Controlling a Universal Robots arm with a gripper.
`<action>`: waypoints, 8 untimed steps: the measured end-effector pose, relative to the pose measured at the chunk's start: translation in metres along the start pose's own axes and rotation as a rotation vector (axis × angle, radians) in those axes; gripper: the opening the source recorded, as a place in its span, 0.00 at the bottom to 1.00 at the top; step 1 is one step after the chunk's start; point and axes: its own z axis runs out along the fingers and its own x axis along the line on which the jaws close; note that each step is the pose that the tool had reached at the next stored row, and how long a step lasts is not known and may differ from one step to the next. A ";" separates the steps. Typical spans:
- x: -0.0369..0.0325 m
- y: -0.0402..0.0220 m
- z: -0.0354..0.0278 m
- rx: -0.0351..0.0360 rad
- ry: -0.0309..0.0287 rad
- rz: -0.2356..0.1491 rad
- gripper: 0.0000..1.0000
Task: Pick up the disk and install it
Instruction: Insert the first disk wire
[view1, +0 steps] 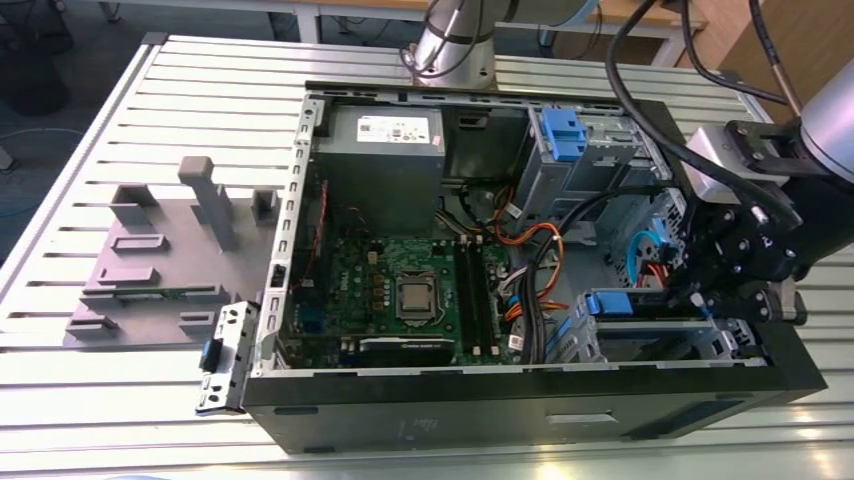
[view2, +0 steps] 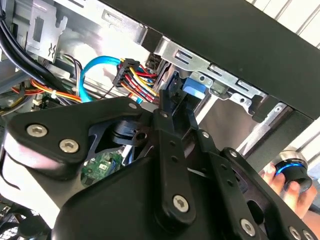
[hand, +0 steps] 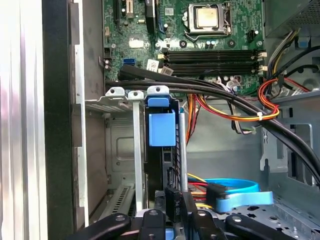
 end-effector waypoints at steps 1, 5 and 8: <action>0.0001 0.0000 -0.0010 0.0001 0.0005 0.000 0.26; -0.0002 0.0003 -0.0095 0.0000 0.0000 0.000 0.26; -0.0003 0.0004 -0.0150 0.0000 0.0000 0.000 0.26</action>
